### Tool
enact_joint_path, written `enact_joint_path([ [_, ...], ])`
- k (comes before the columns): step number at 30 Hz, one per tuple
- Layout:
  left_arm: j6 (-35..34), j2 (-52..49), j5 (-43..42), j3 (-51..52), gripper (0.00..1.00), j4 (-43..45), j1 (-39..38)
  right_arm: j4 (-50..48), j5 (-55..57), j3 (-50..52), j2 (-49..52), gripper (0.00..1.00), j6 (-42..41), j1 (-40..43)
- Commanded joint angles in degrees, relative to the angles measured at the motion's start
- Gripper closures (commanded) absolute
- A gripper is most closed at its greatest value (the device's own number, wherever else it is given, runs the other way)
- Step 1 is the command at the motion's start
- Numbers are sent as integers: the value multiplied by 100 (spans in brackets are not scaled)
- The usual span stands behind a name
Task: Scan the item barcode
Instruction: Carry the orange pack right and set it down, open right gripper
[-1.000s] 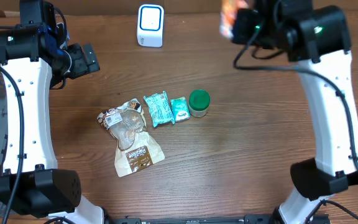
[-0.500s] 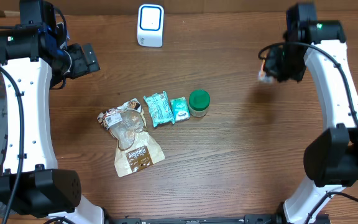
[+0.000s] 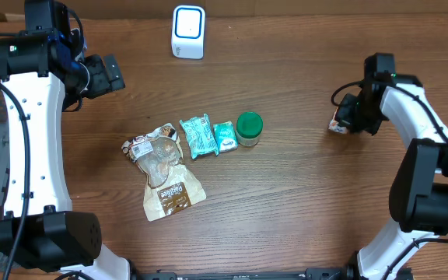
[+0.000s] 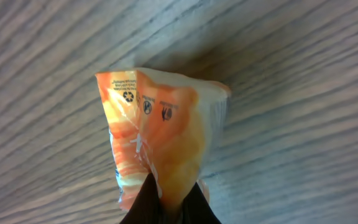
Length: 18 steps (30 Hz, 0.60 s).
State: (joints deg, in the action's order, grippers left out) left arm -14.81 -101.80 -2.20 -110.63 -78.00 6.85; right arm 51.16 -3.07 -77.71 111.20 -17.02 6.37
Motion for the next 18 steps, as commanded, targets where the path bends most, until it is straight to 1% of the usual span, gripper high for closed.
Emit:
enact_joint_path([
  [1,2,66,-37,-52,0,4,-13,-76,-52,120,-37,96,142,50],
  [12,2,66,-37,-52,0,4,-13,7,-114,120,-37,95,74,525],
  [13,2,66,-37,-52,0,7,-13,7,-114,120,-37,91,85,538],
  [14,2,66,-37,-52,1,4,-13,7,-116,120,-37,85,116,540],
  [16,2,66,-37,-52,1,7,-13,9,-136,120,-37,66,254,538],
  [17,2,66,-37,-52,0,7,-13,15,-136,114,-37,52,251,540],
  [18,2,66,-37,-52,0,4,-13,33,-140,96,-39,44,251,538],
])
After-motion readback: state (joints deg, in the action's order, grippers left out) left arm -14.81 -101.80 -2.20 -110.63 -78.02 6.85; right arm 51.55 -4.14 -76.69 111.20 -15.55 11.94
